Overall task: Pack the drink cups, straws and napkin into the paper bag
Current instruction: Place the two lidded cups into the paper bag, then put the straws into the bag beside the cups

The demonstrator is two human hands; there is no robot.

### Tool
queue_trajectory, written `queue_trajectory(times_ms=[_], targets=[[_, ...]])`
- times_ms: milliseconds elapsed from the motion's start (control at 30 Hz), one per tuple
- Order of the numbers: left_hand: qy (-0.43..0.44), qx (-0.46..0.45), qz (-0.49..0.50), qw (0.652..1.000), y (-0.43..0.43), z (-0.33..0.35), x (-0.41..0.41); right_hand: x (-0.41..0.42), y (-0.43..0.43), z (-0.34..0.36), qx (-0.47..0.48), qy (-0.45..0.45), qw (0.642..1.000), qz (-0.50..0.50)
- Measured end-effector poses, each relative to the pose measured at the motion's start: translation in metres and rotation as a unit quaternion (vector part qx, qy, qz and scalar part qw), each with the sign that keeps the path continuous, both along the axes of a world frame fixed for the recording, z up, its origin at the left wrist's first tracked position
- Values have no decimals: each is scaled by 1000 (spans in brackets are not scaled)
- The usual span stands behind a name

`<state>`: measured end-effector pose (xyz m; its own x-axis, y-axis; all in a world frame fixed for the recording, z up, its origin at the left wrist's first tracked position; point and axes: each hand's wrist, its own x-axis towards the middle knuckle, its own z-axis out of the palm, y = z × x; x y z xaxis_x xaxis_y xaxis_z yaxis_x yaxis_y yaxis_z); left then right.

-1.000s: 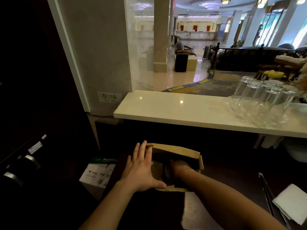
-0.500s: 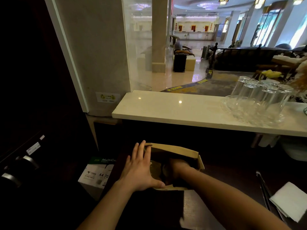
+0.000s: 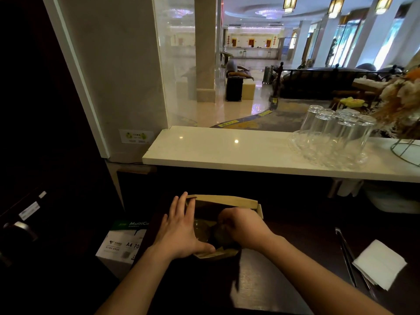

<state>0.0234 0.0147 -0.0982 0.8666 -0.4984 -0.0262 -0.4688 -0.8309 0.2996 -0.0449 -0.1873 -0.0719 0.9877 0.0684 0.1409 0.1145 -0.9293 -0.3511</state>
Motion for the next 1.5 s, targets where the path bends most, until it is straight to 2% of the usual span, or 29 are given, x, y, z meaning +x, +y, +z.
queue_trajectory(times_ms=[167, 333, 467, 600, 900, 1167, 1500], targets=[[17, -21, 9, 1000, 1, 2, 1, -34, -25, 8, 66, -118, 990, -48], [31, -42, 17, 998, -3, 9, -5, -61, -60, -9, 158, -137, 970, -123], [17, -40, 26, 999, -10, 13, -11, -87, -108, -43, 170, -84, 950, -248], [3, -51, 40, 998, -14, 14, -14, -108, -164, -78, 110, -4, 925, -363], [7, -57, 38, 998, -20, 11, -14, -141, -245, -133, 14, 133, 861, -490], [2, -43, 54, 998, -18, 3, -9, -147, -258, -153, 11, 218, 837, -502], [-1, -45, 52, 998, -15, -6, -2, -143, -263, -162, 32, 185, 830, -526]])
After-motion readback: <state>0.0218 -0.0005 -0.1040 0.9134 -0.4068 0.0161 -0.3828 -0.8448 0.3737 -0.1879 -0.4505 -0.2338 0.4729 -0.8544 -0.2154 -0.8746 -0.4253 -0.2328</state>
